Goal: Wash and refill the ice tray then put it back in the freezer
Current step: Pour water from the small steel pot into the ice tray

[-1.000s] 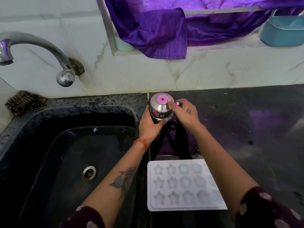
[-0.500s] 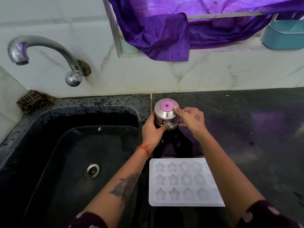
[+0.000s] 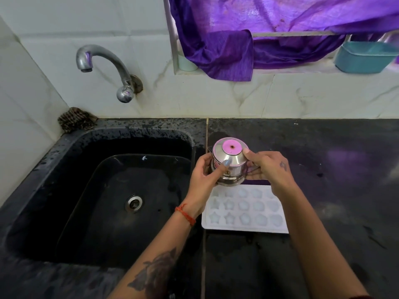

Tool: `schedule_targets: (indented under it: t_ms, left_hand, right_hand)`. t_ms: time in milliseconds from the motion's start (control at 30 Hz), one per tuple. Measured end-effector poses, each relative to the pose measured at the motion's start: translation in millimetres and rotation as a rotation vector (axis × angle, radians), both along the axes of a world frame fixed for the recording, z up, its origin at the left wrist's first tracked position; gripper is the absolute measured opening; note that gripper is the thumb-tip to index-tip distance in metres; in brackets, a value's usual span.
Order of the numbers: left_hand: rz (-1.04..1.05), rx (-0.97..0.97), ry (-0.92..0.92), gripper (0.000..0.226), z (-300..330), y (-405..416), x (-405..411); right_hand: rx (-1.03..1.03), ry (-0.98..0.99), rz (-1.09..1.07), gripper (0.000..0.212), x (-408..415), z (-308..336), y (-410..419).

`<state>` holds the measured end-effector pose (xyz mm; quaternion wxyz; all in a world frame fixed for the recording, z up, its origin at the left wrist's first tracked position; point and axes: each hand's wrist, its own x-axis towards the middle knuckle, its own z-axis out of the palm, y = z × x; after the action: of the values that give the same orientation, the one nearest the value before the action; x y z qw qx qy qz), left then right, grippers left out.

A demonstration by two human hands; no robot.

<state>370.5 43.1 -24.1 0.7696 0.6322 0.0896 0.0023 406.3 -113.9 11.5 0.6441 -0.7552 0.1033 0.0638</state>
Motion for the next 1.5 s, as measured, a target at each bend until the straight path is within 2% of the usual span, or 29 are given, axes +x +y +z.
schedule_targets:
  t_ms: [133,200,400,633,767,900,933,1033,1100,1133,1267,1500]
  left_hand:
    - [-0.028,-0.094,0.065,0.016,7,-2,-22]
    - [-0.035,-0.135,0.101,0.012,6,-5,-29]
    - [-0.021,-0.299,0.198,0.034,6,-20,-53]
    - [-0.04,-0.338,0.311,0.072,-5,-33,-63]
    - [-0.03,-0.362,0.324,0.063,-6,-44,-66]
    - [0.012,-0.379,0.31,0.065,-10,-60,-68]
    - [0.035,-0.379,0.3,0.069,-10,-65,-69]
    - [0.097,-0.348,0.285,0.1,-7,-79,-69]
    - [0.132,-0.346,0.285,0.107,-7,-87,-67]
    - [0.143,-0.357,0.296,0.104,-5,-90,-66]
    - [0.183,-0.414,0.337,0.06,-2,-98,-64]
    - [0.298,-0.485,0.329,0.054,1,-105,-61]
  right_hand:
    - [-0.032,-0.001,0.006,0.045,-21,5,-5]
    - [-0.061,-0.006,-0.001,0.046,-31,7,-6]
    - [-0.111,-0.01,-0.047,0.042,-55,11,-11]
    - [-0.164,-0.015,-0.093,0.033,-73,16,-18]
    - [-0.207,-0.017,-0.087,0.033,-73,18,-25]
    - [-0.242,-0.031,-0.037,0.033,-66,20,-35]
    - [-0.249,-0.031,-0.02,0.033,-64,20,-37]
    - [-0.282,-0.03,0.026,0.034,-57,21,-46]
    - [-0.3,-0.031,0.053,0.034,-52,22,-51]
    - [-0.314,-0.031,0.071,0.034,-49,23,-53]
    - [-0.355,-0.029,0.137,0.035,-36,23,-57]
    - [-0.442,-0.067,0.262,0.038,-21,27,-52]
